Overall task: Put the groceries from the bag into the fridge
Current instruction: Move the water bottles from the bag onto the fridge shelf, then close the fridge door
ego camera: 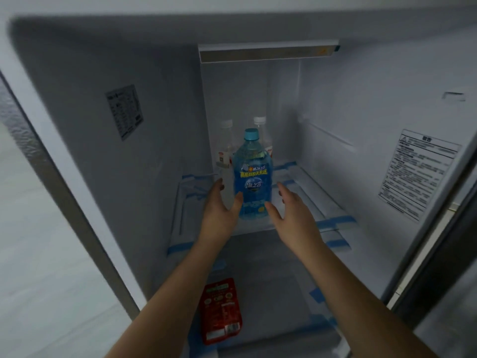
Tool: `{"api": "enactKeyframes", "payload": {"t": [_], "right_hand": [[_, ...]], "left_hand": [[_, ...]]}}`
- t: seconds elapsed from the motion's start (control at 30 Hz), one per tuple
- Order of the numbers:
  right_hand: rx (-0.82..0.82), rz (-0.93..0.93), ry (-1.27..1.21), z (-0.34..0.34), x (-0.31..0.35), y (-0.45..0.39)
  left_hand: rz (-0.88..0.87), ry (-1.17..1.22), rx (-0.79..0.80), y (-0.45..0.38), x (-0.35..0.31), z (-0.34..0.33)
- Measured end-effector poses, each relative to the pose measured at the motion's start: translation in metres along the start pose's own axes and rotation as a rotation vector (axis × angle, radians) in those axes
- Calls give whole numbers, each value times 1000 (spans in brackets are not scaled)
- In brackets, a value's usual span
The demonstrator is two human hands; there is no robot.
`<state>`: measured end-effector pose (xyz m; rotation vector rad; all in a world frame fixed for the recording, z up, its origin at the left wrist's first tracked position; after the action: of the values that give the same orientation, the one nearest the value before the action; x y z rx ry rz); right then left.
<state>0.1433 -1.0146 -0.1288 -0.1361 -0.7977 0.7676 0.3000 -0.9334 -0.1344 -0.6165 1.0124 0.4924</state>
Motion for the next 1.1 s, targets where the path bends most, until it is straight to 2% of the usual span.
{"api": "enactKeyframes", "payload": {"t": [0.1, 0.3, 0.43, 0.7, 1.1], "right_hand": [[-27, 77, 96, 2, 12, 19], [-37, 171, 411, -6, 47, 68], [-9, 139, 571, -16, 67, 108], [130, 33, 690, -23, 85, 178], [127, -69, 687, 33, 70, 281]], "left_hand": [[-117, -222, 68, 22, 7, 12], [-427, -714, 94, 93, -8, 50], [-559, -934, 96, 137, -7, 78], [-620, -971, 186, 204, 8, 96], [-585, -1002, 301, 272, -19, 61]]}}
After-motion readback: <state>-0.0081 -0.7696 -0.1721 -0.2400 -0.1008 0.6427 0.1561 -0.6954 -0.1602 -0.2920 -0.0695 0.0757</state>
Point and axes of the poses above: each hand's wrist, its own y-axis away from the middle knuckle, its own z-axis out of the back of the hand, x = y × z, the point moved 3 cm from there along -y, towards the middle knuckle, and after that the axes turned 5 degrees about x, right-handed, at the moved point
